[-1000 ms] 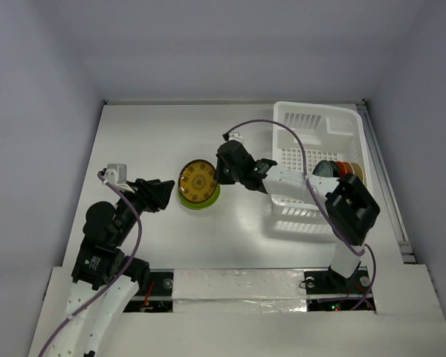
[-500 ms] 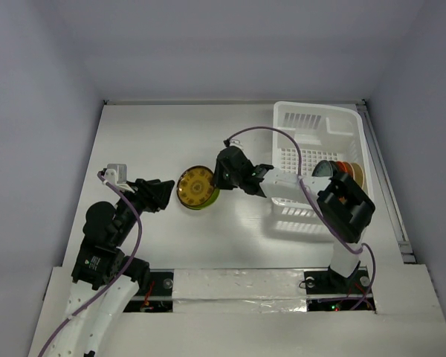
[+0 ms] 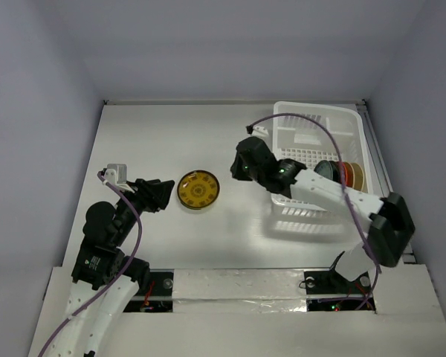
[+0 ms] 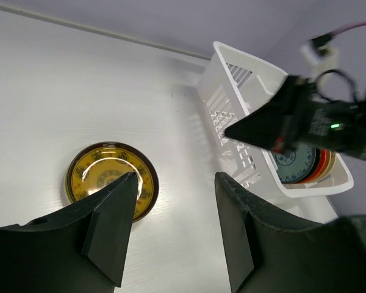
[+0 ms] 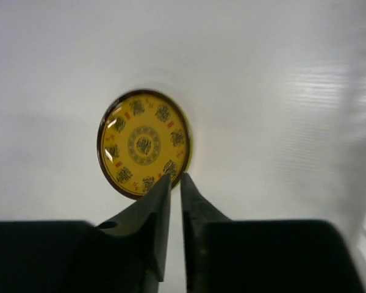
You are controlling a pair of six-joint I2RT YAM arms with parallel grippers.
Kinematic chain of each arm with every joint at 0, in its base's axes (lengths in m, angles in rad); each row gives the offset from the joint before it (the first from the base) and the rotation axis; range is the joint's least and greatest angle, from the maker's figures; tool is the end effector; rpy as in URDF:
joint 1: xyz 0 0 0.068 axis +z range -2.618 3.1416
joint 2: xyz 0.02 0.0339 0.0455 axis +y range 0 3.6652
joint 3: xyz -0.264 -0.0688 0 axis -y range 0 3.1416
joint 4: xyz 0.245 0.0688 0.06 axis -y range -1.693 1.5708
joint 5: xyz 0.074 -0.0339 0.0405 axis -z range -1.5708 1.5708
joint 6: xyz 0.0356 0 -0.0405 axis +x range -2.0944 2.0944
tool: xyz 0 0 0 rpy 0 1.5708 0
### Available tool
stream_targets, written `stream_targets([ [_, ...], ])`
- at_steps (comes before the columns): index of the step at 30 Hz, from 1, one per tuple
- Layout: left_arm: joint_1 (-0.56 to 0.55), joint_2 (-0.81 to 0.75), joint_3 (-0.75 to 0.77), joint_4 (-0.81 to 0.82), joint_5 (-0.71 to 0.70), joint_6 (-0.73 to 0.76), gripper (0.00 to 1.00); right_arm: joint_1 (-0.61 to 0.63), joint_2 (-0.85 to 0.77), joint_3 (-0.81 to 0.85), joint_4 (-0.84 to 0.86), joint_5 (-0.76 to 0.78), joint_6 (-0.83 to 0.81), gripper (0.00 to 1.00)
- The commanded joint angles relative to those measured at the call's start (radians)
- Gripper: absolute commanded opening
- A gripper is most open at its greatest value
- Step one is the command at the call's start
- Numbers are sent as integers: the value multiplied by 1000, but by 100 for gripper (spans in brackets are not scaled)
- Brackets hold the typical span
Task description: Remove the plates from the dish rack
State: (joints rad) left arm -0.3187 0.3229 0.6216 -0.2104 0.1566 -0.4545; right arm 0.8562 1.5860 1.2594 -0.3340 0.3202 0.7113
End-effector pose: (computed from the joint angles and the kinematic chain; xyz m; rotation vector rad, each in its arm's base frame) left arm 0.0884 -0.0350 0.3363 0.0269 1.5278 -0.7377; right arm 0.2447 0.2649 0.2896 0.0144 2.2414 0.5164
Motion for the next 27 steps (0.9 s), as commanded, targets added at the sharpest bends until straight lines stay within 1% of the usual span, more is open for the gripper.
stream_targets([
  [1, 4, -10, 7, 45, 12, -4, 50, -25, -147, 3, -170, 235, -6, 15],
  [2, 4, -16, 9, 43, 12, -4, 50, -40, -200, -6, -195, 253, -12, 8],
  [3, 4, -19, 9, 43, 14, -4, 50, -60, -228, -17, -254, 297, -12, 0],
  [5, 4, -30, 9, 45, 15, -4, 50, -156, -312, -60, -313, 327, -10, 0],
  [6, 4, -31, 9, 46, 15, -4, 50, -199, -346, -80, -347, 318, -18, 0],
  [7, -5, -33, 7, 48, 17, -4, 50, -244, -381, -104, -353, 307, -29, 0],
  [8, -5, -39, 7, 46, 18, -4, 50, -322, -417, -150, -358, 300, -54, 0],
  [9, -5, -42, 7, 49, 20, -4, 50, -359, -479, -166, -375, 301, -68, 0],
  [11, -16, -51, 6, 48, 20, -4, 50, -446, -520, -192, -404, 316, -94, 9],
  [12, -16, -54, 4, 48, 20, -4, 50, -471, -543, -199, -419, 319, -107, 16],
  [13, -25, -59, 4, 49, 18, -4, 50, -497, -547, -206, -422, 313, -122, 36],
  [14, -25, -61, 6, 48, 17, -4, 50, -520, -547, -209, -424, 303, -148, 41],
  [15, -34, -64, 7, 48, 15, -4, 50, -563, -538, -216, -425, 281, -157, 43],
  [17, -34, -70, 6, 46, 14, -4, 50, -589, -520, -218, -433, 272, -176, 43],
  [19, -43, -73, 7, 45, 9, -4, 51, -589, -499, -215, -436, 278, -179, 40],
  [21, -43, -79, 7, 45, 6, -6, 51, -599, -476, -198, -444, 257, -194, 39],
  [25, -53, -90, 9, 45, 4, -6, 51, -617, -400, -150, -485, 269, -200, 38],
  [27, -62, -96, 7, 43, 1, -4, 51, -617, -380, -144, -481, 238, -216, 37],
])
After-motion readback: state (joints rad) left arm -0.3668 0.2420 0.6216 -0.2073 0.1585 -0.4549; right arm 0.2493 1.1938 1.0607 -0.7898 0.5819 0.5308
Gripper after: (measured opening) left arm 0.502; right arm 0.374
